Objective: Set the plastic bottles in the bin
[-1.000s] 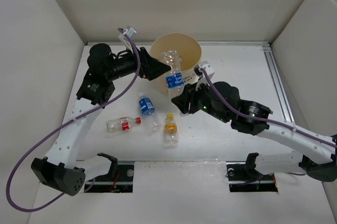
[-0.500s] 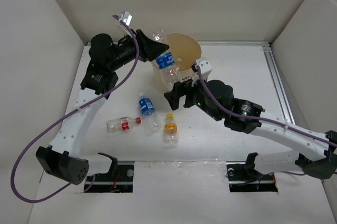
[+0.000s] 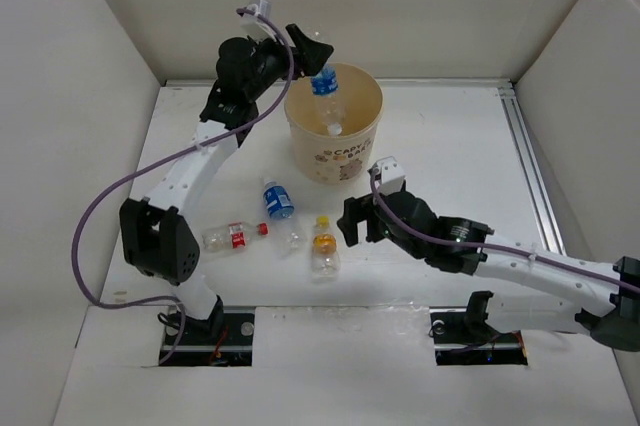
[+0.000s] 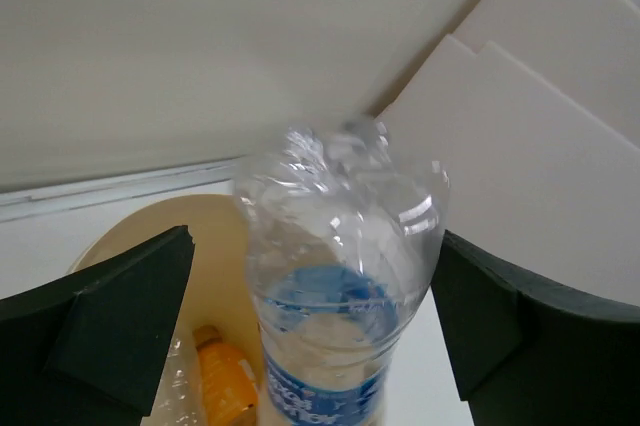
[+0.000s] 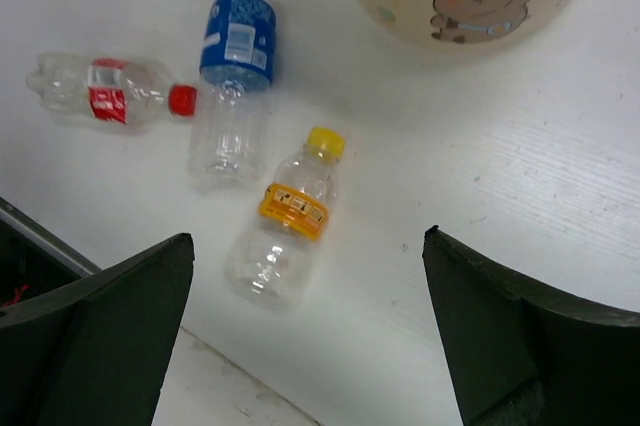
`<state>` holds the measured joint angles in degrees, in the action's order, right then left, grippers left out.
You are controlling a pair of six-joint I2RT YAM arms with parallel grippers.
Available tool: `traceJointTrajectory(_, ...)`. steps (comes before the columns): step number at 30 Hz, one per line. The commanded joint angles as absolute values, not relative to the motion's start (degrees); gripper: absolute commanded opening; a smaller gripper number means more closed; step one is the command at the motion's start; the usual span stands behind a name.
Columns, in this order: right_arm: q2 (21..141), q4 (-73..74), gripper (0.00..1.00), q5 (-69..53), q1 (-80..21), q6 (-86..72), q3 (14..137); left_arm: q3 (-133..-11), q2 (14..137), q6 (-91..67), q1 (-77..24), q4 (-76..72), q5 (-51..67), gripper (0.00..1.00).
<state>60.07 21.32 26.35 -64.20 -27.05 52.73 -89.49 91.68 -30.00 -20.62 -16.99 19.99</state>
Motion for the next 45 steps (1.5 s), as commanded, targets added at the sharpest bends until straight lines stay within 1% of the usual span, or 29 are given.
traceJointTrajectory(1, 61.87, 17.67, 1.00, 24.17, -64.42, -30.23, 51.86, -93.94, 94.03, -28.92, -20.65, -21.89, 18.89, 1.00)
traceJointTrajectory(4, 66.17, 17.67, 1.00, 22.33, -64.42, -31.89, 51.86, -94.83, 94.66, -29.53, -20.65, -20.48, 20.21, 1.00)
traceJointTrajectory(8, 73.20, 12.41, 1.00, 21.62, -64.42, -35.33, 51.33, -92.56, 89.66, -29.53, -20.65, -18.82, 20.74, 1.00)
traceJointTrajectory(12, 83.90, 10.99, 0.97, 19.78, -64.42, -37.17, 52.99, -89.91, 82.72, -29.00, -20.65, -14.34, 20.13, 1.00)
traceJointTrajectory(16, 89.28, 10.99, 0.95, 17.58, -64.95, -39.72, 54.93, -86.75, 73.51, -27.95, -20.65, -6.44, 17.67, 1.00)
traceJointTrajectory(17, 89.91, 11.51, 0.95, 17.58, -64.95, -40.25, 54.93, -85.88, 71.91, -27.95, -20.65, -4.94, 15.23, 1.00)
traceJointTrajectory(21, 92.63, 12.04, 0.89, 17.06, -65.48, -43.85, 54.93, -84.20, 65.58, -27.33, -20.65, 1.66, 12.30, 1.00)
traceJointTrajectory(22, 92.64, 12.56, 0.87, 16.53, -65.48, -43.86, 54.41, -83.42, 64.61, -26.81, -20.65, 2.71, 12.30, 1.00)
traceJointTrajectory(25, 94.04, 12.05, 0.73, 16.52, -66.18, -45.26, 53.79, -81.75, 62.40, -26.81, -20.65, 4.66, 11.60, 1.00)
traceJointTrajectory(27, 94.04, 12.74, 0.57, 15.82, -66.18, -45.96, 53.17, -80.87, 61.61, -26.81, -20.65, 5.36, 11.60, 1.00)
traceJointTrajectory(28, 94.04, 12.74, 0.46, 15.82, -66.79, -45.97, 53.17, -80.08, 61.61, -26.81, -20.65, 5.36, 12.47, 1.00)
traceJointTrajectory(29, 93.35, 13.96, 0.27, 16.52, -67.41, -45.97, 53.17, -79.20, 61.61, -27.42, -20.65, 5.36, 13.87, 1.00)
traceJointTrajectory(32, 91.33, 17.64, 0.11, 19.15, -67.41, -47.28, 52.65, -77.09, 61.61, -28.20, -20.65, 5.36, 17.04, 1.00)
traceJointTrajectory(33, 88.97, 19.14, 0.03, 20.47, -67.41, -47.29, 52.65, -76.04, 62.22, -29.17, -20.65, 4.23, 18.44, 1.00)
traceJointTrajectory(35, 85.71, 21.61, 0.03, 24.14, -67.41, -47.29, 53.17, -72.00, 62.23, -30.58, -20.65, 0.98, 23.63, 1.00)
traceJointTrajectory(36, 83.78, 24.32, 0.00, 25.56, -67.41, -47.29, 53.70, -70.42, 62.23, -31.80, -20.65, -0.43, 25.30, 1.00)
traceJointTrajectory(37, 79.84, 25.48, 0.00, 27.06, -67.41, -46.33, 53.70, -69.01, 62.23, -32.43, -20.65, -3.05, 26.62, 1.00)
traceJointTrajectory(39, 75.87, 26.19, 0.00, 28.92, -66.80, -42.31, 54.32, -65.49, 62.23, -33.30, -20.65, -5.35, 30.22, 1.00)
traceJointTrajectory(40, 71.76, 25.41, 0.00, 28.92, -66.10, -39.93, 54.32, -64.43, 62.23, -33.83, -20.65, -6.67, 31.71, 1.00)
traceJointTrajectory(41, 69.54, 23.49, 0.00, 27.52, -65.22, -36.86, 54.32, -62.51, 62.23, -34.97, -20.65, -9.64, 35.12, 1.00)
traceJointTrajectory(42, 67.17, 20.94, 0.00, 23.42, -63.56, -30.65, 53.19, -61.45, 62.23, -35.85, -20.65, -11.49, 37.07, 1.00)
traceJointTrajectory(43, 64.63, 15.44, 0.00, 20.86, -62.50, -28.06, 51.17, -60.39, 62.23, -36.82, -20.65, -13.60, 39.18, 1.00)
traceJointTrajectory(44, 59.81, 12.51, 0.00, 17.96, -61.19, -25.60, 50.20, -59.42, 62.23, -38.91, -20.65, -17.97, 41.37, 1.00)
traceJointTrajectory(45, 57.68, 9.78, 0.00, 12.19, -59.95, -23.40, 49.23, -58.02, 62.23, -39.81, -20.65, -19.41, 44.70, 1.00)
